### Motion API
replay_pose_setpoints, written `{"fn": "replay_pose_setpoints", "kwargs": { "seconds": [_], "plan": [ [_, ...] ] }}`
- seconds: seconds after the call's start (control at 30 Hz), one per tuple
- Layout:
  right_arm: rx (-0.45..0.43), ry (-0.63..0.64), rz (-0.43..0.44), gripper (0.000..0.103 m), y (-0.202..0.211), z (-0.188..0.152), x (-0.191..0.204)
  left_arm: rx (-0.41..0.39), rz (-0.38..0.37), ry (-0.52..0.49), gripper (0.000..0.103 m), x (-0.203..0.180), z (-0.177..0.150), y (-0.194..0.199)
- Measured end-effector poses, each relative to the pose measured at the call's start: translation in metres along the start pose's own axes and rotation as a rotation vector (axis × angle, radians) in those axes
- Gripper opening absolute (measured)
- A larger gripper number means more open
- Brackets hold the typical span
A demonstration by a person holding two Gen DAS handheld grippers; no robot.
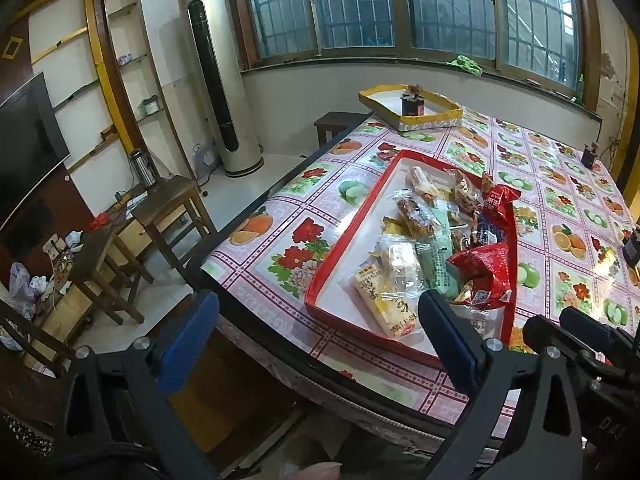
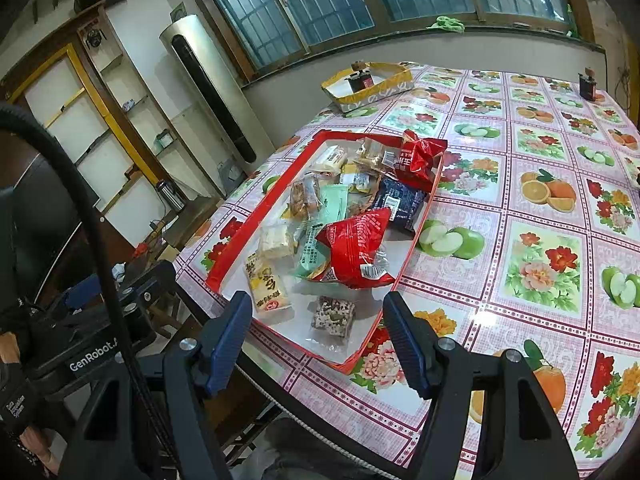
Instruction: Organize snacks
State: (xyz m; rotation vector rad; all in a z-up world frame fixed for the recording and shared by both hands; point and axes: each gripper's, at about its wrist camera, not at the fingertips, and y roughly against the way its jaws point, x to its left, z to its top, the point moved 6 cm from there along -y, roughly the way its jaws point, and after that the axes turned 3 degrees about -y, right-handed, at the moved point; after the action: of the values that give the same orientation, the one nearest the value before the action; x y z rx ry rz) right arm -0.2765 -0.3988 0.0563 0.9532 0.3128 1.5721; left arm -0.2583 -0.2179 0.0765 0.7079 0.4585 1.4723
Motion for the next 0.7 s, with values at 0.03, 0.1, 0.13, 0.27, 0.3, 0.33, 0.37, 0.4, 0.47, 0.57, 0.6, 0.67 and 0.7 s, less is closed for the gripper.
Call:
{"fn": "replay_pose_setpoints", "kwargs": {
  "seconds": [0.03, 0.1, 0.13, 0.27, 0.3, 0.33, 0.37, 0.4, 0.47, 0.57, 0.6, 0.67, 0.7],
  "plan": [
    [-0.003, 0.0, 0.001, 0.068, 0.001, 0.0, 0.0, 0.001, -0.001, -0.001, 0.1, 0.0, 0.0, -0.001],
    [-0.004, 0.002, -0.001, 0.068, 0.001, 0.0, 0.001, 0.004, 0.003, -0.001, 0.1, 0.0, -0.001, -0.002],
    [-0.003, 0.001, -0.001, 0.068, 0.0, 0.0, 0.0, 0.007, 0.003, -0.001, 0.1, 0.0, -0.001, -0.003],
    [-0.001, -0.005, -0.005, 0.068, -0.001, 0.0, -0.001, 0.013, -0.004, 0.002, 0.1, 0.001, -0.003, -0.004],
    [-0.002, -0.008, -0.005, 0.068, -0.001, 0.0, -0.001, 0.014, -0.01, 0.003, 0.1, 0.001, -0.002, -0.005],
    [-0.002, -0.01, -0.007, 0.068, -0.002, 0.0, -0.001, 0.013, -0.012, 0.004, 0.1, 0.002, -0.002, -0.006],
    [-0.001, -0.01, -0.009, 0.068, -0.002, 0.001, -0.002, 0.012, -0.01, 0.008, 0.1, 0.003, -0.002, -0.007],
    [-0.001, -0.009, -0.01, 0.068, -0.002, 0.0, -0.002, 0.014, -0.01, 0.012, 0.1, 0.005, -0.001, -0.008],
    [-0.001, -0.01, -0.009, 0.068, -0.002, 0.0, -0.002, 0.017, -0.02, 0.015, 0.1, 0.006, -0.001, -0.01],
    [0.003, -0.018, -0.005, 0.068, -0.004, 0.0, -0.002, 0.023, -0.026, 0.012, 0.1, 0.007, 0.0, -0.013],
    [0.003, -0.017, -0.003, 0.068, -0.004, 0.001, -0.002, 0.023, -0.025, 0.012, 0.1, 0.007, 0.001, -0.013],
    [0.002, -0.018, -0.006, 0.068, -0.006, 0.002, -0.001, 0.024, -0.021, 0.012, 0.1, 0.007, 0.001, -0.014],
    [0.005, -0.015, -0.003, 0.068, -0.006, 0.001, 0.0, 0.025, -0.02, 0.013, 0.1, 0.008, 0.001, -0.014]
  ]
}}
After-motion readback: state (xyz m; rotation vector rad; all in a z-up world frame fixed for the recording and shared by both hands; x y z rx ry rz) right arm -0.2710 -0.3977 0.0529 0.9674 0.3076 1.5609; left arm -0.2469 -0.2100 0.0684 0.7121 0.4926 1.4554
